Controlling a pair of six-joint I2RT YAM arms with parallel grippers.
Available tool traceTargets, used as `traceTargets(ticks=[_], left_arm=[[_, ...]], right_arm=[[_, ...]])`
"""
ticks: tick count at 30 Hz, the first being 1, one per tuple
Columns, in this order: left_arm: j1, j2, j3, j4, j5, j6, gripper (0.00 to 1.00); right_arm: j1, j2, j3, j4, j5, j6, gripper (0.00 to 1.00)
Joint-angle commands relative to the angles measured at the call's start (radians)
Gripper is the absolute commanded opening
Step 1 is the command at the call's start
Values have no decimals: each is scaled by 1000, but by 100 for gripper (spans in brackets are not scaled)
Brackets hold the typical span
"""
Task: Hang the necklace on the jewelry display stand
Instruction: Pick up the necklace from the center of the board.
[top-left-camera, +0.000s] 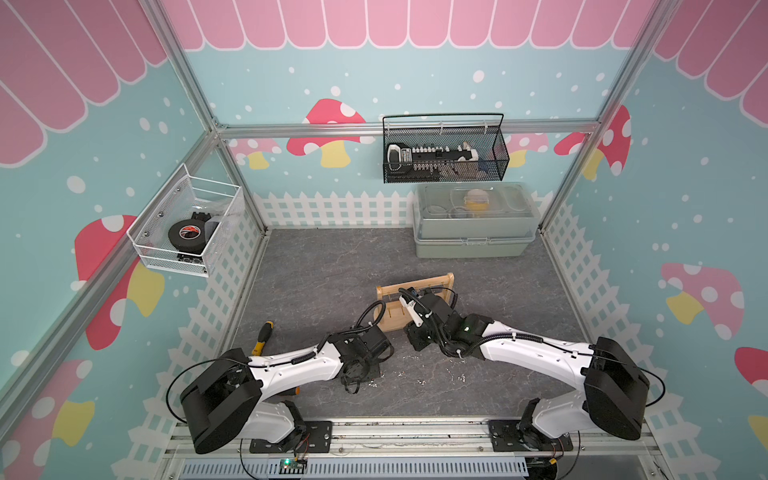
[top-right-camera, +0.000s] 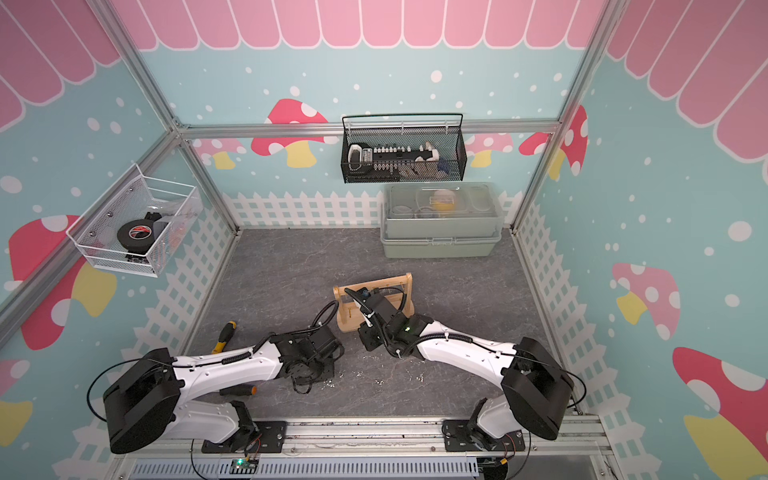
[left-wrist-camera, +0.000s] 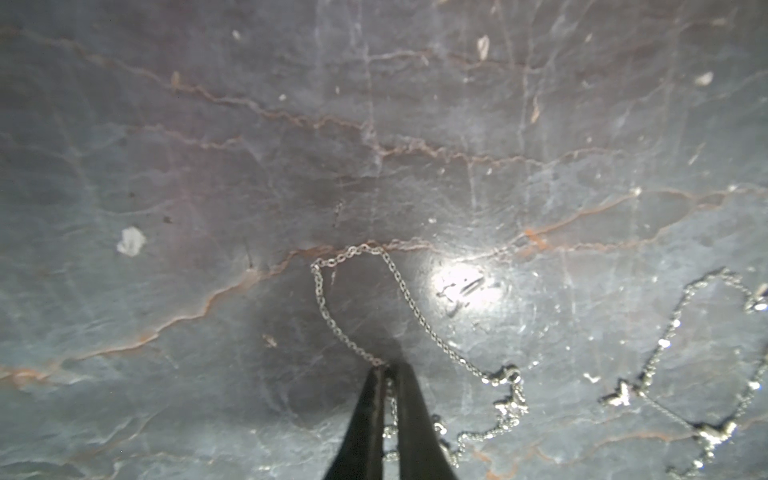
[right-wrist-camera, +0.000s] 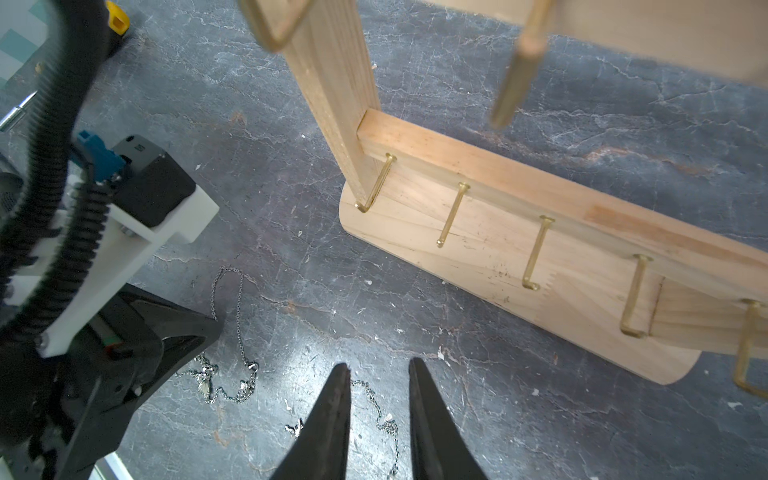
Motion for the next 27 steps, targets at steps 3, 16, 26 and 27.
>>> traceTargets(ticks=[3, 16, 26, 27], left_arm=[[-36, 17, -19, -67, -13, -24, 4], [-13, -74, 99, -142, -59, 8, 0], [-2, -148, 157, -221, -74, 19, 0], [-1, -163, 165, -234, -80, 20, 0]], right_arm=[[4, 0, -10, 4, 4, 4, 26], [15, 2, -6, 0, -58, -48, 26], [33, -18, -43, 44, -106, -67, 27], [33, -20, -49, 57, -123, -71, 27]])
